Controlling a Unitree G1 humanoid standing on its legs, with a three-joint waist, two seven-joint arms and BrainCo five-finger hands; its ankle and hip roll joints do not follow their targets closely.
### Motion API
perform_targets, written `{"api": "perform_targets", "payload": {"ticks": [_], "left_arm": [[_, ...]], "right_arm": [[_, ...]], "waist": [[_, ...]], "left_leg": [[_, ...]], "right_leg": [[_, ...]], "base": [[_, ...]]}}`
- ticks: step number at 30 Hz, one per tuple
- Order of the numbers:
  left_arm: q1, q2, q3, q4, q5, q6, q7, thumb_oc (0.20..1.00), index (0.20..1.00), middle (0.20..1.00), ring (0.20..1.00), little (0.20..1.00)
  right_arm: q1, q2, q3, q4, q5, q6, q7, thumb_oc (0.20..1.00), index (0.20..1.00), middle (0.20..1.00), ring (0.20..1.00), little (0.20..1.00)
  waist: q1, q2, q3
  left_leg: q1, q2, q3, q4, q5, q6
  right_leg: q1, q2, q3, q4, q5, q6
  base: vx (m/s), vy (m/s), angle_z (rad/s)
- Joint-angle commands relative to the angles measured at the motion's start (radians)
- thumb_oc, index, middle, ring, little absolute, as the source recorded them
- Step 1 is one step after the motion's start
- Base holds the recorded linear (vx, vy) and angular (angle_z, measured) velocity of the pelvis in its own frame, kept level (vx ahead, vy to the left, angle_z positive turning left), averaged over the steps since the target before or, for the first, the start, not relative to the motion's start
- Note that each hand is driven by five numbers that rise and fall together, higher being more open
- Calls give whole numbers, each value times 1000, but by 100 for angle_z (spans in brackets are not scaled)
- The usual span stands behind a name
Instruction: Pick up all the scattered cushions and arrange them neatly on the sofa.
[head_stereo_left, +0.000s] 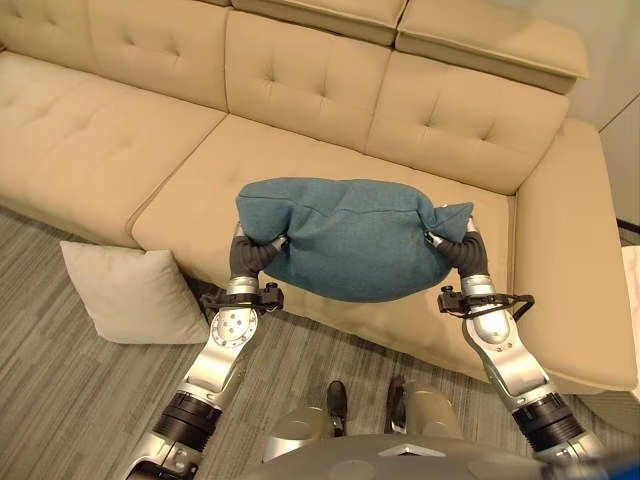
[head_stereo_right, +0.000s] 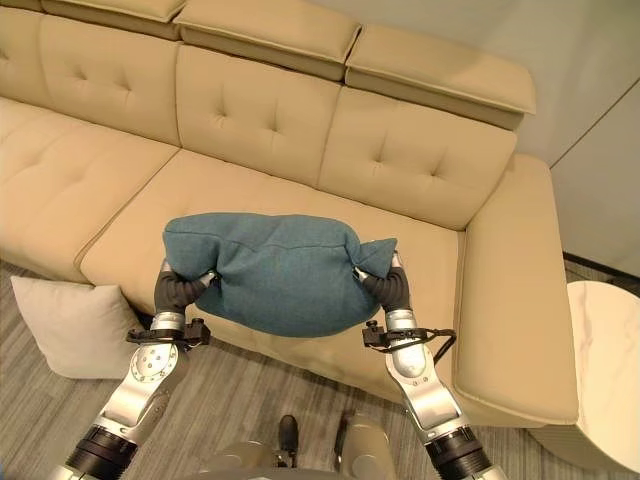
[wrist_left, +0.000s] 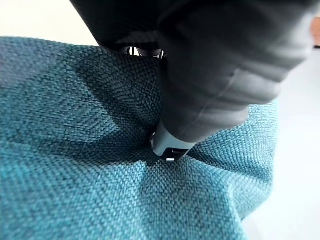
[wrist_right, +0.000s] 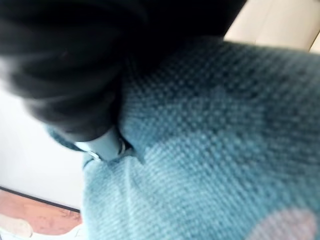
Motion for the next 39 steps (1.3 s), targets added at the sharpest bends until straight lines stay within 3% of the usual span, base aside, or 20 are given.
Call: {"api": "perform_targets", "payload": {"ticks": [1, 2, 4, 8, 10, 11, 12, 13, 14, 16, 27, 32, 39], "left_arm": [[-78, -47, -83, -129, 49, -97, -95, 200, 200, 200, 200, 200], [-80, -50, -85, -125, 51, -97, -99, 200, 200, 200, 200, 200], [-87, -68, -95, -120, 48, -104, -101, 200, 200, 200, 200, 200], [-107, -80, -101, -112, 38, -103, -100, 200, 200, 200, 200, 200], [-118, -85, -104, -108, 36, -99, -96, 200, 200, 200, 200, 200], [-122, -88, -106, -106, 37, -96, -95, 200, 200, 200, 200, 200], [-129, -89, -106, -103, 41, -96, -93, 200, 200, 200, 200, 200], [-129, -89, -106, -103, 41, -96, -93, 200, 200, 200, 200, 200], [-136, -90, -106, -100, 43, -94, -88, 200, 200, 200, 200, 200], [-130, -94, -102, -97, 39, -98, -89, 200, 200, 200, 200, 200], [-77, -61, -63, -110, 56, -84, -80, 200, 200, 200, 200, 200], [-321, -76, -80, 25, 106, -67, 8, 200, 200, 200, 200, 200], [-821, -65, -190, 325, 57, -69, 97, 200, 200, 200, 200, 200]], "right_arm": [[-123, 33, 29, -84, -17, -102, 21, 200, 200, 200, 200, 200], [-118, 30, 29, -84, -22, -104, 22, 200, 200, 200, 200, 200], [-101, 11, 8, -93, -30, -113, 8, 200, 200, 200, 200, 200], [-95, -12, -5, -100, -13, -117, 0, 200, 200, 200, 200, 200], [-94, -21, -5, -97, -9, -117, -2, 200, 200, 200, 200, 200], [-92, -25, -9, -94, -5, -114, -2, 200, 200, 200, 200, 200], [-93, -25, -10, -88, -2, -115, -2, 200, 200, 200, 200, 200], [-93, -25, -10, -88, -2, -115, -2, 200, 200, 200, 200, 200], [-99, -27, -14, -80, -5, -115, -12, 200, 200, 200, 200, 200], [-82, -28, -22, -81, -9, -113, -11, 200, 200, 200, 200, 200], [-77, -10, -37, -90, -36, -95, -18, 200, 200, 200, 200, 200], [-273, -27, -23, 8, -56, -69, -84, 200, 200, 200, 200, 200], [-702, -64, 83, 236, -21, -33, -175, 200, 200, 200, 200, 200]], "waist": [[-12, -34, -40], [-12, -39, -42], [-27, -46, -75], [-31, -49, -75], [-29, -52, -67], [-26, -61, -66], [-22, -61, -64], [-22, -61, -64], [-13, -54, -54], [-14, -39, -63], [3, -31, -103], [-12, -15, -116], [-39, 20, -77]], "left_leg": [[2, 75, -96, 95, -118, -9], [9, 71, -97, 98, -127, -12], [21, 81, -114, 149, -161, -50], [-41, 109, -118, 318, -151, -91], [-79, 120, -134, 333, -136, -98], [-106, 117, -154, 297, -144, -97], [-128, 116, -181, 237, -107, -102], [-128, 116, -181, 237, -107, -102], [-159, 125, -205, 191, -62, -111], [-139, 132, -216, 148, -49, -112], [15, 120, -156, 33, -64, -78], [-5, 124, -142, -19, -41, -82], [-256, 119, -173, -19, 34, -98]], "right_leg": [[161, 3, 14, -210, 154, 45], [177, 5, 17, -236, 154, 42], [261, 36, 25, -314, 159, 17], [330, 51, 17, -364, 142, -13], [346, 51, 23, -379, 133, -18], [354, 49, 28, -394, 134, -14], [361, 53, 38, -408, 135, -9], [361, 53, 38, -408, 135, -9], [367, 56, 46, -410, 133, -7], [373, 61, 52, -417, 126, -7], [418, 44, 96, -426, 132, 10], [366, 40, 97, -434, 142, 28], [118, 39, 100, -434, 199, 31]], "base": [[151, -98, -9], [305, -208, 8], [373, -285, 52], [106, -133, 29], [41, -36, 11], [63, 2, -15], [59, 7, -35], [45, 55, -51], [31, 61, -47], [88, 106, -39], [117, 95, -14], [60, 33, -20], [-157, 0, 5]]}}
